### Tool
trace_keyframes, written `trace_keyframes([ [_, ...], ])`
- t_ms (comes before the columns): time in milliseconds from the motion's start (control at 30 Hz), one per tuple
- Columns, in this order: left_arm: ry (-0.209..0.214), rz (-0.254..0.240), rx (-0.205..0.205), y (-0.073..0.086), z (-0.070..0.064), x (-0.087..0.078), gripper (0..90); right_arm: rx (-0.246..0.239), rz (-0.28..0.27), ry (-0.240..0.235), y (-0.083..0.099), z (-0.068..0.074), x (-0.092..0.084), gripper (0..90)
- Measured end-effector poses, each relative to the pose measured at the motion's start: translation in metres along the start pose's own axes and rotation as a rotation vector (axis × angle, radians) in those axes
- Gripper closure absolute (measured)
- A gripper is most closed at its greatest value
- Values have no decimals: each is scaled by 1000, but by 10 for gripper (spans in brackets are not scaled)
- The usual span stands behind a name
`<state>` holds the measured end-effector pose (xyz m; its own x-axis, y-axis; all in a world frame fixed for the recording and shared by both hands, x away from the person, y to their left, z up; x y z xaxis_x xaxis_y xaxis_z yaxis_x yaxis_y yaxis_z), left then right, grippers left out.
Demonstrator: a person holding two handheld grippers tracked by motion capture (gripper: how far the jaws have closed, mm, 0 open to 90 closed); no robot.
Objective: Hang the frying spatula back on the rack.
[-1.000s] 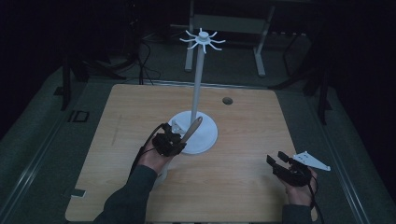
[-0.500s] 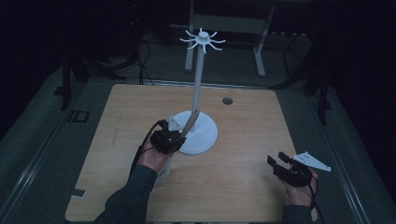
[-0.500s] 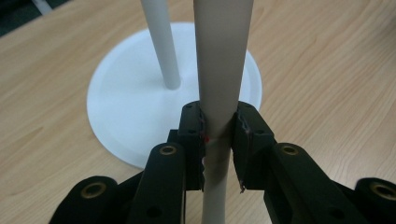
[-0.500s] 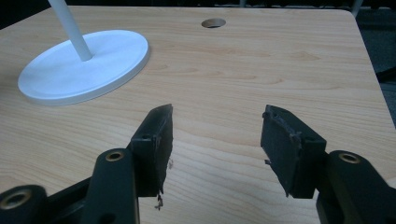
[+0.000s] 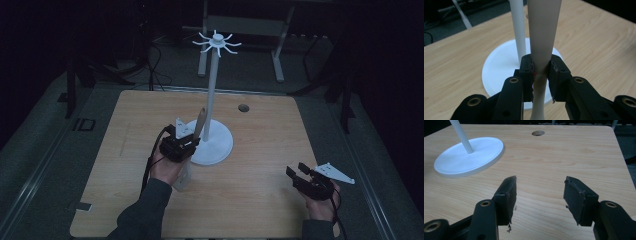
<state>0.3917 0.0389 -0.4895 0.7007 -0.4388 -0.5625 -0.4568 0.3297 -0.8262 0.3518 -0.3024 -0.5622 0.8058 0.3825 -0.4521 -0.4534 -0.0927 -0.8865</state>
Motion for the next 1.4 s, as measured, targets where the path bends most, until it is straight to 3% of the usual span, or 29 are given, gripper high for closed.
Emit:
trace_keyframes([
  [200,-23,-52,-5,-11,-3,-3,751,1,1,3,0,-1,0,433],
  [767,-58,-117,-24,-30,-10,-6,751,2,3,6,0,-2,0,428],
  [1400,-98,-206,2,-70,-16,-16,752,9,-2,5,0,-3,0,427],
])
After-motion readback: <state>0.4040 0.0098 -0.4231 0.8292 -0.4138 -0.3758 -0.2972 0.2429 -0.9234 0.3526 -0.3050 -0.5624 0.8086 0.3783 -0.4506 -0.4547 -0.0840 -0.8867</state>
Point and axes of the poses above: each handheld gripper's, and its own axes: x roughly forward along the jaws, y roughly out of its underside, z roughly to its left, the point moved 10 cm from there along x, roughly forward along the jaws, and after that the axes turned 1 degree about -x, right-handed, at the moved point
